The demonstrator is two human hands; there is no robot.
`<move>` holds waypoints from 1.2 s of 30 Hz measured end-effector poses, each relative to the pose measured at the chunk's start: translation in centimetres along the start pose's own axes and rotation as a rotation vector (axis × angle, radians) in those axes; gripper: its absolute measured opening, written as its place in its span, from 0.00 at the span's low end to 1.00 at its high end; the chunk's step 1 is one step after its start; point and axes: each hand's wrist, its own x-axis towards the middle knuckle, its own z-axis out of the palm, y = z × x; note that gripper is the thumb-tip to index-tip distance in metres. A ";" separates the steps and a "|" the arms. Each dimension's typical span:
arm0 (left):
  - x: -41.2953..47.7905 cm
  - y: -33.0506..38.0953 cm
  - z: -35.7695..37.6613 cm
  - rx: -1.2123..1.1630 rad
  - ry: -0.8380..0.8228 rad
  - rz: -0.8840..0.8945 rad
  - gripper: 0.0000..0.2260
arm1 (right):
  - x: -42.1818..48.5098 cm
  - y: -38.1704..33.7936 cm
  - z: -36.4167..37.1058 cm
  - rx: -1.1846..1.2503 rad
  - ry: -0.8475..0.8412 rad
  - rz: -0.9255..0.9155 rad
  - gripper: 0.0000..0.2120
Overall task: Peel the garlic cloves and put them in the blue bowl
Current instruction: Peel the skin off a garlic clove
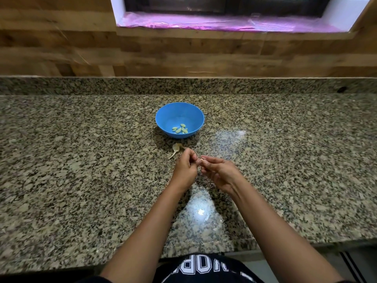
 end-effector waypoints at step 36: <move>-0.6 -1.9 -0.5 0.061 -0.158 -0.054 0.04 | 1.0 0.6 -1.3 0.048 0.082 0.027 0.07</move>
